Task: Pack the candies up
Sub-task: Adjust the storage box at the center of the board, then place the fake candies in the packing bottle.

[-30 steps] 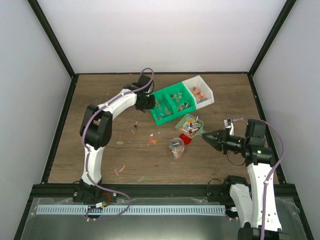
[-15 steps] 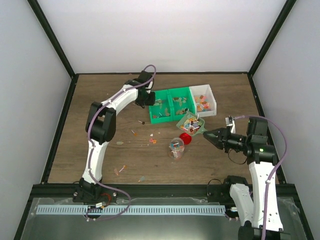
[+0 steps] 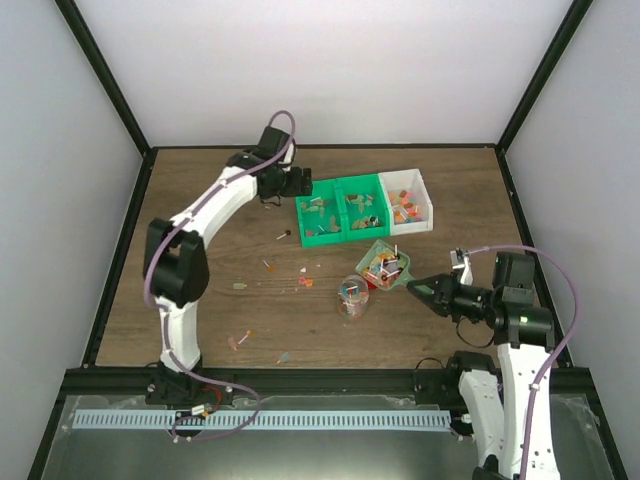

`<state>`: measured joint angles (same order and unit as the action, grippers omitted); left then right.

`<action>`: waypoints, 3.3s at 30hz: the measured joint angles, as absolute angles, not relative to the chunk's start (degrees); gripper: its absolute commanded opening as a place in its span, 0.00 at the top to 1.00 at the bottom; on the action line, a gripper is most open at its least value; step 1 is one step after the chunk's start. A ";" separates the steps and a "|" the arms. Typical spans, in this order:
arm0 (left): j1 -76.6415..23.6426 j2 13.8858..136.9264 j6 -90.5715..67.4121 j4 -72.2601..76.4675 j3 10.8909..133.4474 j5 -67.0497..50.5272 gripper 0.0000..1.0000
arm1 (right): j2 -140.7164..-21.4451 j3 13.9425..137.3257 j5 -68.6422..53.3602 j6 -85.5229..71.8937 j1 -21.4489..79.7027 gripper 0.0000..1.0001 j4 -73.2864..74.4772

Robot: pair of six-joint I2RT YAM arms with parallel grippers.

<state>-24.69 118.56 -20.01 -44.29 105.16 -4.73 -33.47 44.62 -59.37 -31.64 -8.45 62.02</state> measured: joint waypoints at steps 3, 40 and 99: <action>-24.73 111.09 -21.37 -41.87 100.68 -4.84 0.00 | -32.29 43.64 -57.98 -29.56 -8.47 0.99 64.05; -43.92 83.37 -38.89 -24.53 50.41 -10.44 0.00 | -32.88 45.74 -49.63 -20.16 -8.49 0.99 74.39; -44.40 84.51 -38.96 -22.79 50.43 -11.73 0.00 | -32.18 43.88 -52.42 -20.32 -8.43 0.99 74.54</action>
